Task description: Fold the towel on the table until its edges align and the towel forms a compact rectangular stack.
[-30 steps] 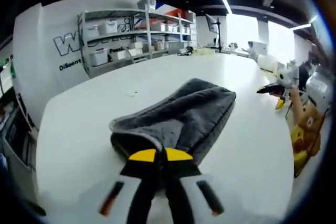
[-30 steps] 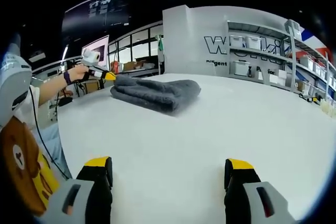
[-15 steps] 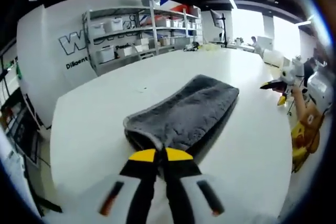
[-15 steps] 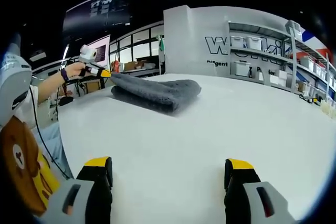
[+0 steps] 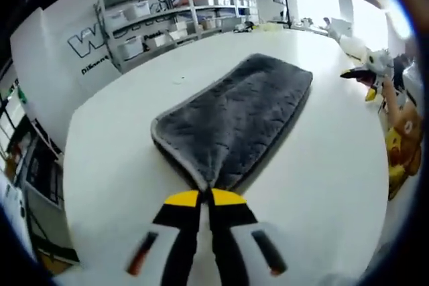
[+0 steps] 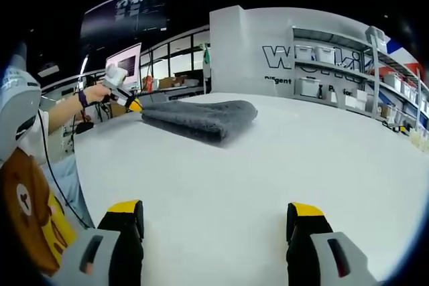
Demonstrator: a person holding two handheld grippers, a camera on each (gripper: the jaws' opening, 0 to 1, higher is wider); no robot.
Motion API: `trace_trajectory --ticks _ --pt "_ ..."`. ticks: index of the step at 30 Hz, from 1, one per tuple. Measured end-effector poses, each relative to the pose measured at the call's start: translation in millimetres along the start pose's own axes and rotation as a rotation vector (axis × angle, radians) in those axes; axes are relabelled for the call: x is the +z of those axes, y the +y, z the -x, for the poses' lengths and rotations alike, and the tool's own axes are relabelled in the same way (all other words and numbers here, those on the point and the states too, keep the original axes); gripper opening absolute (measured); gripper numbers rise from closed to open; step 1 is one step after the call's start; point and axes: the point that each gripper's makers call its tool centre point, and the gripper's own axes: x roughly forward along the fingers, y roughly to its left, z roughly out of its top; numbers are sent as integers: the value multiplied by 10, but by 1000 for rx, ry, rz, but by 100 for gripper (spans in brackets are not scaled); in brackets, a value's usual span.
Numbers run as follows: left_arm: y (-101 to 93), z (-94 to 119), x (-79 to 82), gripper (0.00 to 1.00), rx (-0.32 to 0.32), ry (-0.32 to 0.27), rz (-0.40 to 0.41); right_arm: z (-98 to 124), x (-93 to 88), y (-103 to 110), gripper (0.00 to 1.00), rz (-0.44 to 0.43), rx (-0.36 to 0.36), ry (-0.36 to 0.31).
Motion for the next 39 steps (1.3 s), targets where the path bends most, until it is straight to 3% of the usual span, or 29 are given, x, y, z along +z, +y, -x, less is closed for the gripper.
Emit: trace_trajectory --ticks 7,19,23,29,35,39 --pt "-31 -78 -112 6 1 36 -3 -1 -7 15 92 1 0 3" --pt "36 59 -49 16 36 -28 50 11 -11 13 92 2 -3 4" --pt "64 138 -8 18 54 -67 68 4 -11 24 92 3 2 5" --pt "40 255 109 24 48 -182 121 -8 -5 35 92 7 7 6" --pt "-11 323 119 27 58 -228 143 -15 0 39 92 6 9 6" --pt "-84 387 162 30 55 -294 174 -16 2 37 92 6 9 7"
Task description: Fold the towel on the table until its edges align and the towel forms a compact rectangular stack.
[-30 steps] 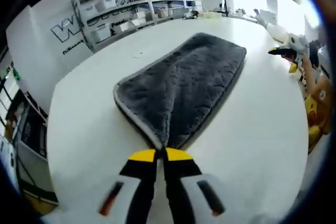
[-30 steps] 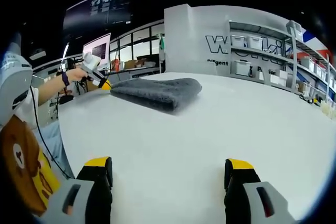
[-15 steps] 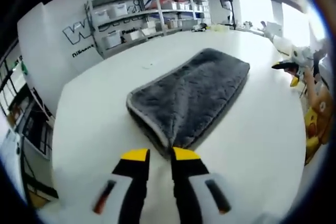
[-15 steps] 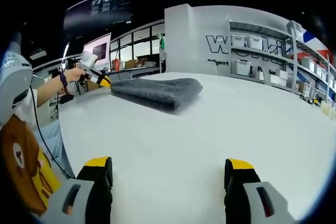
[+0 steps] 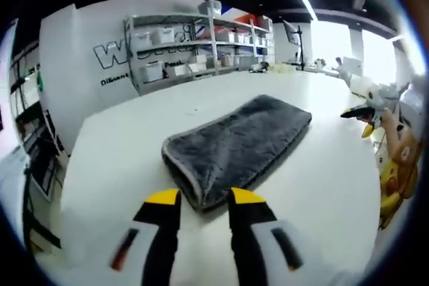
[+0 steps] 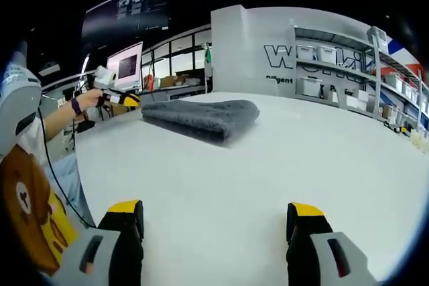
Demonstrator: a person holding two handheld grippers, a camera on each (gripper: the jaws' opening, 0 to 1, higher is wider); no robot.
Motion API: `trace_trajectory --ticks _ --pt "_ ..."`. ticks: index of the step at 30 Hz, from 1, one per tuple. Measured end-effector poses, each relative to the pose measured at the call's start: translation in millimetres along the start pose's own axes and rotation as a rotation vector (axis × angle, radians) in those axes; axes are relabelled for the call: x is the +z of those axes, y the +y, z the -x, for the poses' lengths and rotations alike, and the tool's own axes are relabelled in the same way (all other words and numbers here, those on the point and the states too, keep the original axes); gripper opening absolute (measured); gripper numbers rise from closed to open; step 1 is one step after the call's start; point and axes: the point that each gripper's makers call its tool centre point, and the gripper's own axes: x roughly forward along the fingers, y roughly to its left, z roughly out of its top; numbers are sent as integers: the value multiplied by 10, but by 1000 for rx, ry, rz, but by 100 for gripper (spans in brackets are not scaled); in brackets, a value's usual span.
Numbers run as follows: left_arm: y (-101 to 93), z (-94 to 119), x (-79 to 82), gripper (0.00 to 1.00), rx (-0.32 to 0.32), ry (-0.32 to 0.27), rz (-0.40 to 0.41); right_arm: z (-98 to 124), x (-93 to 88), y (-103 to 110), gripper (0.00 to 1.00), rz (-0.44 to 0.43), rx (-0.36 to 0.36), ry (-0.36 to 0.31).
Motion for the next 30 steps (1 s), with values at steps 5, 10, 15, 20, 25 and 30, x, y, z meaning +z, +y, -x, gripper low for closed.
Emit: trace_trajectory --ticks 5,10,15,20,25,30 --pt "-140 74 -2 37 -16 -30 48 -1 8 -4 92 2 0 -1" --pt "-215 218 40 43 20 -80 37 -14 -10 3 92 -2 2 2" --pt "-358 360 87 50 26 -120 49 -17 -15 4 92 -3 3 4" --pt "-527 494 42 55 50 -121 10 -6 -11 -10 92 -4 -1 0" --pt "-651 601 -16 58 56 -148 38 -4 -22 -17 92 -4 -1 3" --pt "-724 686 -67 63 103 -158 47 -2 -28 -25 92 -6 -1 1"
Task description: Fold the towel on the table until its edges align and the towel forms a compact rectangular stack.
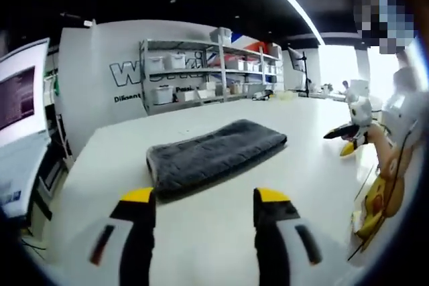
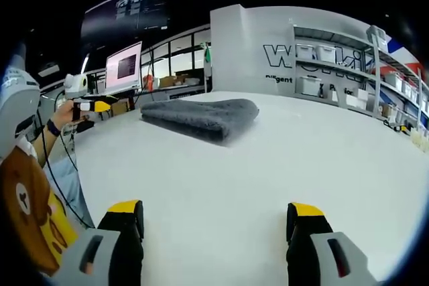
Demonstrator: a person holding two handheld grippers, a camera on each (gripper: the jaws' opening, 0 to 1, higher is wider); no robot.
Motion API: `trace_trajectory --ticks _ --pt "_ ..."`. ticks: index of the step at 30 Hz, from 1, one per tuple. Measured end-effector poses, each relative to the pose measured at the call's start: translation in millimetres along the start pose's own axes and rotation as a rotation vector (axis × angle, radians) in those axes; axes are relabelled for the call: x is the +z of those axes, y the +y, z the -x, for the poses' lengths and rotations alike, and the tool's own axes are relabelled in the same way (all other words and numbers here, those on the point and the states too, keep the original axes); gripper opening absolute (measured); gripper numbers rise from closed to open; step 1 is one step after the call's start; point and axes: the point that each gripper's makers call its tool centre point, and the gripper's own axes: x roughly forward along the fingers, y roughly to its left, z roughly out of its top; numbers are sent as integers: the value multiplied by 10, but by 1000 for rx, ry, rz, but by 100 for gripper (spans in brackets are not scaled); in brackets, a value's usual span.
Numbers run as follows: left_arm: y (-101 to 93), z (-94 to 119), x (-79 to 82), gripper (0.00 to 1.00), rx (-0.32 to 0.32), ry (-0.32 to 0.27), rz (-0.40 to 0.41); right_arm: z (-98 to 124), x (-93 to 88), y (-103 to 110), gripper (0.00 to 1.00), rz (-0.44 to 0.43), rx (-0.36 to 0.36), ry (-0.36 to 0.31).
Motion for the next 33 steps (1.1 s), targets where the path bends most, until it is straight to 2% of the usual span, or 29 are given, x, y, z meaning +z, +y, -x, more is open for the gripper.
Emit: trace_trajectory --ticks 8,14,20,24,33 --pt "-135 129 -103 66 28 8 8 19 -18 -28 92 -10 -13 -5" --pt "-200 193 -182 69 52 -9 39 17 -26 -29 92 -9 -13 2" --pt "-187 239 -270 75 84 1 59 24 -26 -29 92 -9 -17 2" --pt "-177 263 -275 78 94 0 62 24 -35 -32 92 -11 -20 5" --pt "-283 240 -283 85 88 1 57 -18 -38 -19 92 -9 -16 20"
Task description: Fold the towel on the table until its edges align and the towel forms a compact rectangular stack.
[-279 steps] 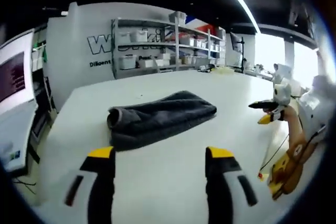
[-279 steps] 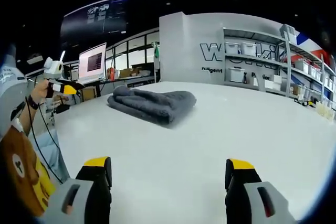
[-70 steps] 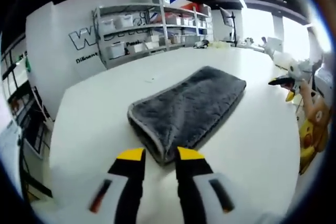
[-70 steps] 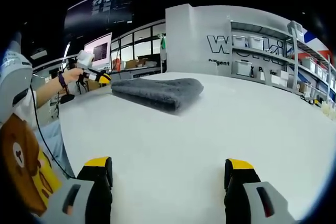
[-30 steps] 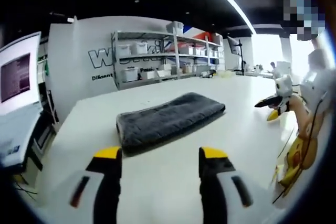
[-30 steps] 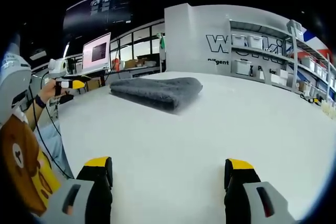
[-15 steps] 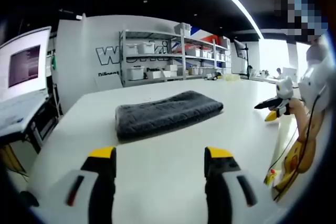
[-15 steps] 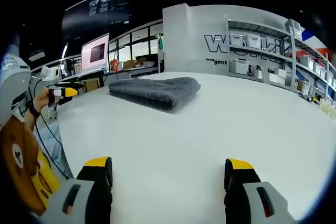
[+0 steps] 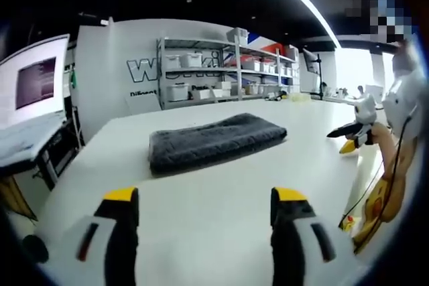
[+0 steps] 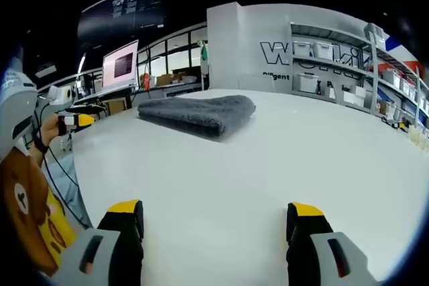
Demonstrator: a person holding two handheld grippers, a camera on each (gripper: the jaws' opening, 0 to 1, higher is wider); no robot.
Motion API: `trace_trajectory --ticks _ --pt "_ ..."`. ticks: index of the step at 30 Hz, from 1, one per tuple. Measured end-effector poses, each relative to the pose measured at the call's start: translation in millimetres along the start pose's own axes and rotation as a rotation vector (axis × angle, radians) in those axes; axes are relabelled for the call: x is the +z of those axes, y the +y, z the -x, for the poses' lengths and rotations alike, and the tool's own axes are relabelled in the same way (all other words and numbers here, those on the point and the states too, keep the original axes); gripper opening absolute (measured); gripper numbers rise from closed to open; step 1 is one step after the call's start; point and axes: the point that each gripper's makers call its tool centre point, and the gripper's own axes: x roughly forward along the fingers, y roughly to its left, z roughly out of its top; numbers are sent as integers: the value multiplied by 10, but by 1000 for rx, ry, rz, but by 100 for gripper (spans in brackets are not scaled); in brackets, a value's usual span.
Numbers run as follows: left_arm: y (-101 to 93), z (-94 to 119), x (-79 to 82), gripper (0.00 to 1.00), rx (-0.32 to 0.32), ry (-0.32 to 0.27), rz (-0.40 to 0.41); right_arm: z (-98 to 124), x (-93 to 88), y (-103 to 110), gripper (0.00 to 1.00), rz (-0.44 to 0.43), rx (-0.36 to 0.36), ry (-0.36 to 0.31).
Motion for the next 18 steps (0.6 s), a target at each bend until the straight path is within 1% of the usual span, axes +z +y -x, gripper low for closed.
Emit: trace_trajectory --ticks 2,7,11,18 --pt "-7 5 7 86 -2 -9 6 -3 25 -8 92 3 -2 0" --pt "5 8 -20 89 -7 -8 18 -27 81 2 92 14 -4 -1" --pt "8 6 -39 92 -10 -3 21 -57 100 36 92 19 1 0" --pt "-14 0 -27 96 -23 -14 24 -113 117 72 93 24 14 9"
